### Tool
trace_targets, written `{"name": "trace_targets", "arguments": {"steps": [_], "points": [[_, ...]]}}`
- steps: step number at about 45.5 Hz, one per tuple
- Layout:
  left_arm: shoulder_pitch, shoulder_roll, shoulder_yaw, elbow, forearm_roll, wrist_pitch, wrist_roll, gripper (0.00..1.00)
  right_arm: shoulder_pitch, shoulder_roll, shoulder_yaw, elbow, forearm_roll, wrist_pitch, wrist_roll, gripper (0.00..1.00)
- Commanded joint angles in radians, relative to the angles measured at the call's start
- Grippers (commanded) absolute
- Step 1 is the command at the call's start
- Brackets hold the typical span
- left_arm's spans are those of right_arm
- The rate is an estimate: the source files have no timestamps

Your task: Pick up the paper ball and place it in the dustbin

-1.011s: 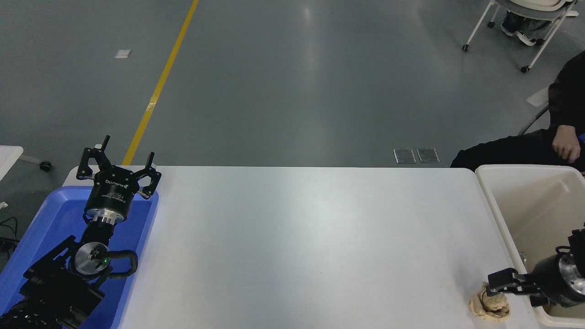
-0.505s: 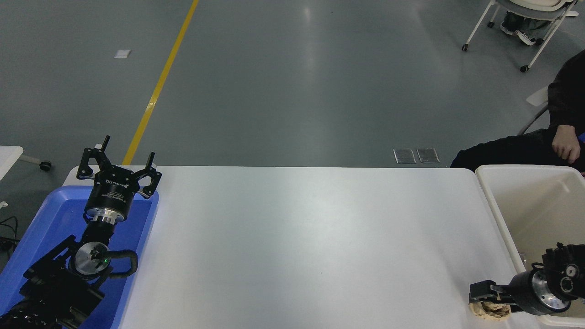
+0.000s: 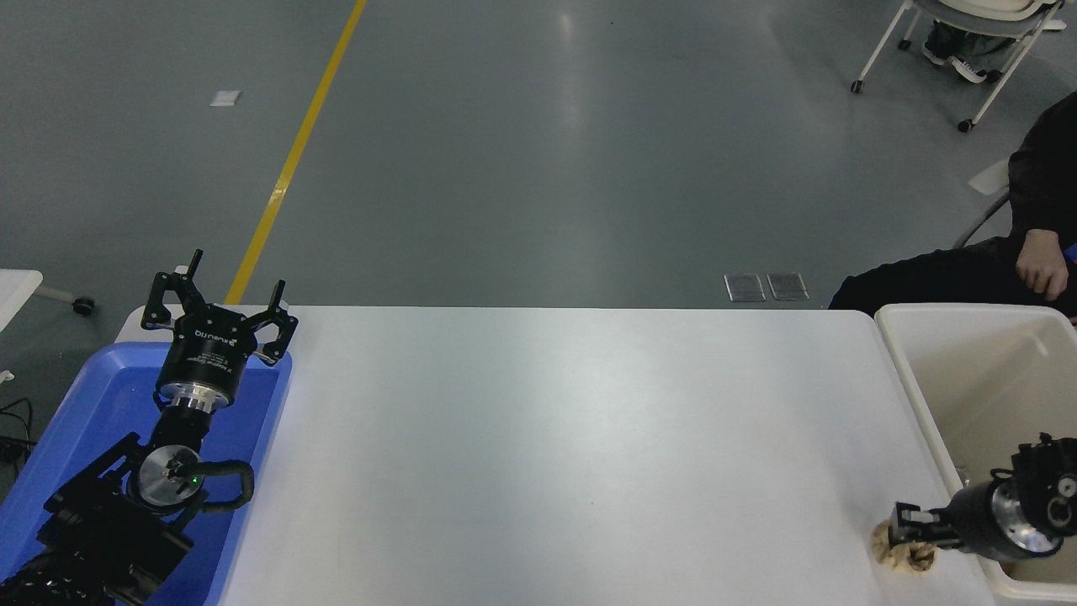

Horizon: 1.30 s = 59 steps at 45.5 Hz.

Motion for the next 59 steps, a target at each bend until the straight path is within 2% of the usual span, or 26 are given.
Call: {"name": "trace_targets", "arguments": {"steps": [1, 6, 13, 21, 33, 41, 48, 59], "points": [[0.0, 0.0, 0.001, 0.0, 0.0, -0.003, 0.002, 1.0, 0.316, -0.174, -0.101, 0.162, -0.012, 0.146, 0.001, 0.0], [0.0, 0.0, 0.001, 0.0, 0.0, -0.003, 0.002, 1.0, 0.519, -0.231, -0.182, 0.228, -0.023, 0.243, -0.003, 0.0], [0.0, 0.0, 0.001, 0.0, 0.0, -0.005, 0.002, 1.0, 0.798, -0.238, -0.329, 0.269, -0.023, 0.34, -0.006, 0.0], [0.0, 0.0, 0.001, 0.0, 0.0, -0.005, 0.002, 1.0, 1.048, -0.191, -0.507, 0.271, -0.017, 0.361, -0.006, 0.0], [0.0, 0.0, 0.001, 0.0, 0.0, -0.006, 0.002, 1.0, 1.233, -0.13, -0.639, 0.285, 0.003, 0.363, -0.005, 0.0], [0.0, 0.0, 0.001, 0.0, 0.0, -0.005, 0.002, 1.0, 1.253, -0.096, -0.646, 0.283, 0.039, 0.363, -0.006, 0.0], [0.002, 0.0, 0.001, 0.001, 0.0, -0.005, 0.0, 1.0, 1.231, -0.096, -0.65, 0.25, -0.003, 0.363, -0.012, 0.0], [0.002, 0.0, -0.001, 0.001, 0.0, -0.003, 0.0, 1.0, 0.987, -0.106, -0.606, -0.114, -0.031, 0.363, 0.0, 0.0]]}}
